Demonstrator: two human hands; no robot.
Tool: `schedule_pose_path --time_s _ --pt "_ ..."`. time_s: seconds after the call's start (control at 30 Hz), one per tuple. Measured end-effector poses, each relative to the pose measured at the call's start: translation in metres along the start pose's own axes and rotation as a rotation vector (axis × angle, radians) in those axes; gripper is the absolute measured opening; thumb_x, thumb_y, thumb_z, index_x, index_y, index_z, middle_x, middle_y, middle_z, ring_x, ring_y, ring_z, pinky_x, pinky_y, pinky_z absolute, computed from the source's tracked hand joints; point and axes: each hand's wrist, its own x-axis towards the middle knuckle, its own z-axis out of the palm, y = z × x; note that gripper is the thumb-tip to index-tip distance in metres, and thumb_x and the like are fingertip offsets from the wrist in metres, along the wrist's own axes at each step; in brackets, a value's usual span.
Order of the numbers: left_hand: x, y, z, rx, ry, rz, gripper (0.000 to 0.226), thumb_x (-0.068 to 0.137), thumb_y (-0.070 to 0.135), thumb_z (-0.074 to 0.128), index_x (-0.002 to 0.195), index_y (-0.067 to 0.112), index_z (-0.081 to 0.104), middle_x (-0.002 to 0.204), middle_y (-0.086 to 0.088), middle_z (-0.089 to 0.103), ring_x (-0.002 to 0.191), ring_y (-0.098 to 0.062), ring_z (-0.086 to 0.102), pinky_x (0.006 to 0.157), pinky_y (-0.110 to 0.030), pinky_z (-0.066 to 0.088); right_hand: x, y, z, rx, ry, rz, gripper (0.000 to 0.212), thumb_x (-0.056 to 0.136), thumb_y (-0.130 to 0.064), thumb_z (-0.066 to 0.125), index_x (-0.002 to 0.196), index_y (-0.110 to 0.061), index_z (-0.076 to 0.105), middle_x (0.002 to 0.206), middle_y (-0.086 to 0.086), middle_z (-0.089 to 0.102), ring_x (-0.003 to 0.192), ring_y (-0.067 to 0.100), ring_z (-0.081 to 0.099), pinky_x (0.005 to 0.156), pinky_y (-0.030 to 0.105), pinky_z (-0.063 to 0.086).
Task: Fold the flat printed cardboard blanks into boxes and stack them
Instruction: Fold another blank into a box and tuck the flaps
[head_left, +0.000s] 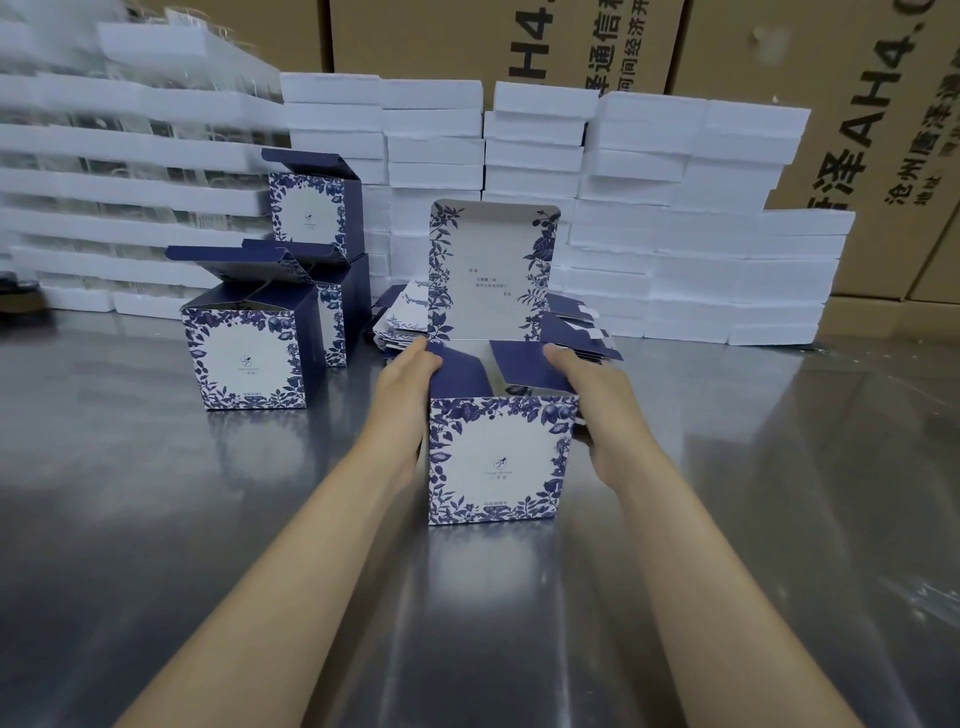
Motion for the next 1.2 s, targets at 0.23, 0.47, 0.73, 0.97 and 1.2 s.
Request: schedule_pose_path --time_s 0.23,0.47,0.73,0.97,1.2 --pt "-0.007 -0.003 -0.003 0.003 -0.163 -0.051 0.051 0.094 0.009 0.043 0.144 0.019 0.043 0.129 -0.004 0.062 0.100 -0.017 0.065 0.085 -0.024 0.054 -0.011 0.002 0.005 0.438 -0.219 0.251 0.025 0.094 -0.034 0.051 0.096 -0.018 0.070 0.086 0.006 0.073 0.071 0.022 0.070 0.057 0.026 0.056" --pt "-0.007 0.007 0.003 0.108 -0.067 -0.005 0.031 0.067 0.018 0.051 0.075 0.039 0.073 0.094 0.001 0.062 0.080 -0.017 0.049 0.070 -0.030 0.037 -0.004 -0.005 0.004 0.158 -0.121 0.156 0.037 0.088 -0.002 0.038 0.106 -0.030 0.055 0.063 0.001 0.048 0.045 0.013 0.042 0.049 0.023 0.031" --pt "-0.001 -0.003 -0.004 0.123 -0.064 0.075 0.048 0.090 0.008 0.047 0.123 0.040 0.061 0.122 0.016 0.065 0.107 -0.005 0.061 0.098 -0.026 0.044 -0.009 0.004 0.003 0.394 -0.184 0.190 0.040 0.095 -0.024 0.046 0.128 -0.005 0.058 0.101 0.015 0.062 0.084 0.026 0.055 0.070 0.031 0.042" --pt "0.000 0.001 -0.009 0.122 -0.068 0.194 0.069 0.091 0.001 0.040 0.148 0.038 0.031 0.143 0.019 0.044 0.127 0.003 0.043 0.108 -0.026 0.034 -0.005 0.010 0.004 0.516 -0.162 0.085 0.038 0.096 -0.015 0.044 0.132 -0.021 0.053 0.131 0.005 0.061 0.105 0.033 0.057 0.088 0.035 0.044" --pt "-0.011 0.003 -0.003 0.223 -0.095 0.333 0.042 0.093 -0.004 0.030 0.094 0.017 0.066 0.126 0.004 0.050 0.108 0.000 0.051 0.095 -0.012 0.040 -0.003 0.012 0.006 0.398 -0.183 -0.056 0.065 0.082 -0.045 0.065 0.143 -0.032 0.045 0.141 -0.004 0.054 0.131 0.018 0.049 0.112 0.045 0.035"
